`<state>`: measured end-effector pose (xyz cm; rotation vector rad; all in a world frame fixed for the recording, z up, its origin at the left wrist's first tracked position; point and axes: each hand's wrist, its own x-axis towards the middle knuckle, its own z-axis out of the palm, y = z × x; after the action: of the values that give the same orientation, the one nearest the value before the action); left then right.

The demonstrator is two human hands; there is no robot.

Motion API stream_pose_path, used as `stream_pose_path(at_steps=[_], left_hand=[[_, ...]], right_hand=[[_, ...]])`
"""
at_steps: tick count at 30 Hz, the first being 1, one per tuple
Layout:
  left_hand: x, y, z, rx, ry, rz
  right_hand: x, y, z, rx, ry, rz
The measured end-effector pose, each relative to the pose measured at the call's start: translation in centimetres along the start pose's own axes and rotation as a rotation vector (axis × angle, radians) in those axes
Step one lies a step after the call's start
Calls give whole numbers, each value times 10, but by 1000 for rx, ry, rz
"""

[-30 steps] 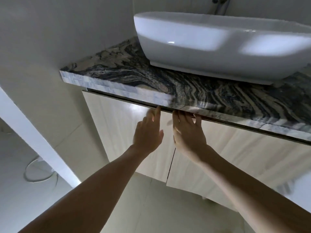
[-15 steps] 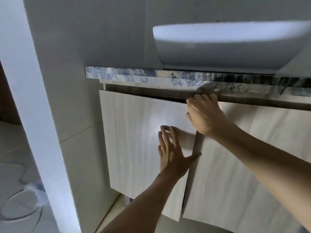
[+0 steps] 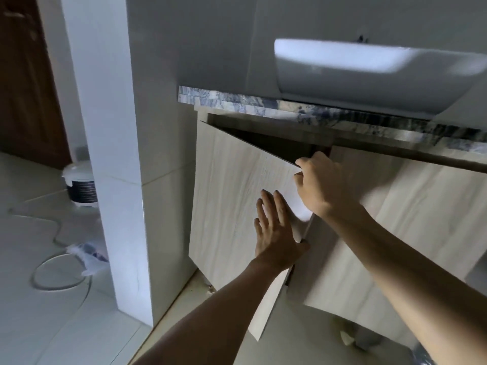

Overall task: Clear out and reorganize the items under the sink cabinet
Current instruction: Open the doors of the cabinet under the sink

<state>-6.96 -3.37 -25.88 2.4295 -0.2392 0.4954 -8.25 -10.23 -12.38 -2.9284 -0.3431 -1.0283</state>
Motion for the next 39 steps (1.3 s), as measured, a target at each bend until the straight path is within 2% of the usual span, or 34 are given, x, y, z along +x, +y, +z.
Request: stream_pose_path(at_steps=[7, 10, 13, 17, 20, 22, 28, 32, 35, 37, 39], left_hand=[[-40, -49, -63, -8, -51, 90], [-57, -76, -103, -65, -47, 101], [-75, -106, -139, -50, -15, 119], [-102, -136, -181, 59, -37, 92], [-117, -148, -206, 79, -37, 45], [-122, -154, -220, 59, -29, -53], [-115, -171, -241, -157, 95, -519], [-108, -175, -241, -179, 170, -628], [-108, -167, -231, 83, 388, -532], [-107, -147, -222, 278, 596, -366], [-103, -124, -214, 350, 741, -134]], right_hand=[[-50, -54, -20, 461, 243, -40], [-58, -92, -24, 706, 224, 0], [-55, -127, -22, 857, 169, -117], [-46, -166, -15, 769, 111, -319], [-38, -196, -13, 695, 107, -365], [-32, -215, -13, 646, 74, -373], [-10, -254, -21, 589, -339, -449], [9, -249, -27, 520, -484, -499], [13, -237, -29, 500, -539, -531], [12, -226, -26, 492, -550, -556], [13, -208, -20, 500, -543, -529]])
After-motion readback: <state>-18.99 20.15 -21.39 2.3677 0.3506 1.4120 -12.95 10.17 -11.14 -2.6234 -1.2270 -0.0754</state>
